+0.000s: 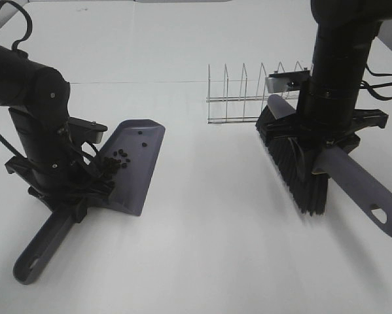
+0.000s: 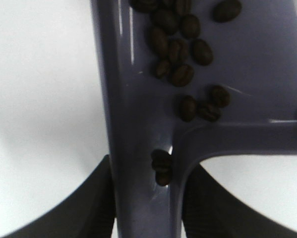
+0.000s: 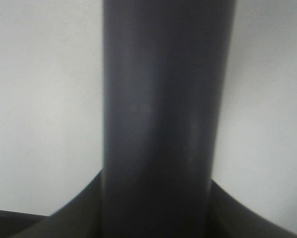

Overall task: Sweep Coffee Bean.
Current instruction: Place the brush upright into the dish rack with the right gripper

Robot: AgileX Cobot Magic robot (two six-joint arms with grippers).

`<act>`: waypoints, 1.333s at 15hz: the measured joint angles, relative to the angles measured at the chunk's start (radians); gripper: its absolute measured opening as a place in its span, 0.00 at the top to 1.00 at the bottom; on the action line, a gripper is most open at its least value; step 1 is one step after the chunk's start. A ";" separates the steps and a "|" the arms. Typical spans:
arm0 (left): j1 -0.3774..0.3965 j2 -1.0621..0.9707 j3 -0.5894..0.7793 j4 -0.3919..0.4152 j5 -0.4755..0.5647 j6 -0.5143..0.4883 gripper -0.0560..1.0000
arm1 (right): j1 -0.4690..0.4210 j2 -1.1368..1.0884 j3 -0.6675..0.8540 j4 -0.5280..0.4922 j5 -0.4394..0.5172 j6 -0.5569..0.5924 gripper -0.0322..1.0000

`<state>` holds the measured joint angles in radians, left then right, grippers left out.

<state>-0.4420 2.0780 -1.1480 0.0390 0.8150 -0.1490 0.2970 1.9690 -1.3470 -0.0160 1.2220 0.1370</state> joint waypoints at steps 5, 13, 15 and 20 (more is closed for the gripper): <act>0.000 0.000 0.000 -0.006 0.003 0.000 0.63 | -0.065 0.053 -0.015 -0.023 0.001 -0.017 0.68; 0.003 0.000 -0.001 -0.057 0.043 -0.001 0.63 | -0.065 0.240 -0.312 -0.027 0.005 -0.070 0.68; 0.003 0.000 -0.001 -0.062 0.055 -0.001 0.63 | -0.069 0.279 -0.383 -0.033 0.018 -0.070 0.68; 0.003 0.000 -0.001 -0.074 0.070 -0.001 0.63 | -0.101 0.363 -0.549 0.026 0.014 -0.069 0.68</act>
<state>-0.4390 2.0780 -1.1490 -0.0350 0.8850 -0.1500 0.1960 2.3320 -1.8960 0.0100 1.2360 0.0680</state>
